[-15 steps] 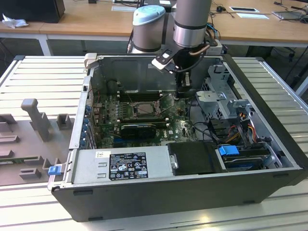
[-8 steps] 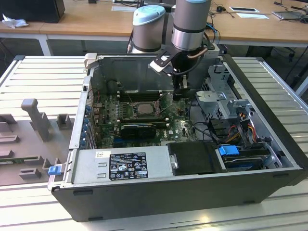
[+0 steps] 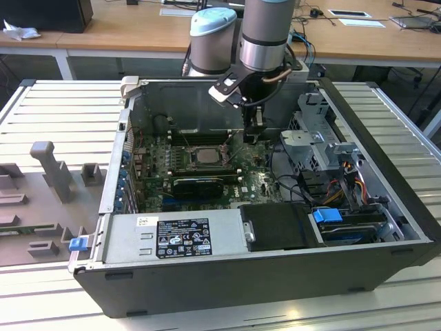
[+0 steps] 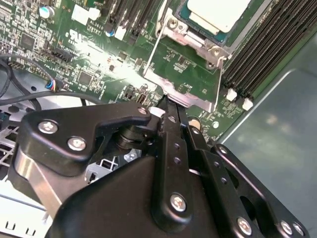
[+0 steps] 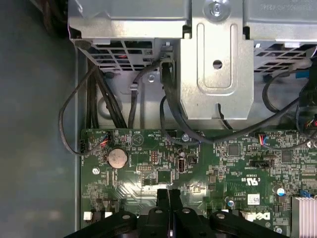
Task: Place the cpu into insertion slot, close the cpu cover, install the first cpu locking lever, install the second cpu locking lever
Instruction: 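Close the cpu cover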
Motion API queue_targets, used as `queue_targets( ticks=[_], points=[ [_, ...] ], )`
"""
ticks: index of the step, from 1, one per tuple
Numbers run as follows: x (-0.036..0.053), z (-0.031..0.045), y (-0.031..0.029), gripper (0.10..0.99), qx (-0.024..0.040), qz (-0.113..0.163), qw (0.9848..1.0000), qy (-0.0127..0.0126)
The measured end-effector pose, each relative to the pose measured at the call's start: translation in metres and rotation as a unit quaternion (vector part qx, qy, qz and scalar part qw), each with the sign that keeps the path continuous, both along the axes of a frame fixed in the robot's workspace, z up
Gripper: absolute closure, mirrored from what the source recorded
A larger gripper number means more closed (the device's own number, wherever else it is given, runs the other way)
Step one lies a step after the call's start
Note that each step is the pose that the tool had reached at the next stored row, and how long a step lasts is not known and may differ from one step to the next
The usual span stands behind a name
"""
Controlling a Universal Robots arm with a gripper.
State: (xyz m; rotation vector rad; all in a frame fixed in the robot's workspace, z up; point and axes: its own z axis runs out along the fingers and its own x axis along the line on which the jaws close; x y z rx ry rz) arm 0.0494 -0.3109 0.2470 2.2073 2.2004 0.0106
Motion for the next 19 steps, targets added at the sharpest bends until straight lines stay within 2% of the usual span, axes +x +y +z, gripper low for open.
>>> queue_targets(
  ticks=[9,19],
  points=[
    [-0.0091,0.0,0.0,0.937,0.0,0.0,1.0,0.0],
    [-0.014,0.0,0.0,0.937,0.0,0.0,1.0,0.0]
  ],
)
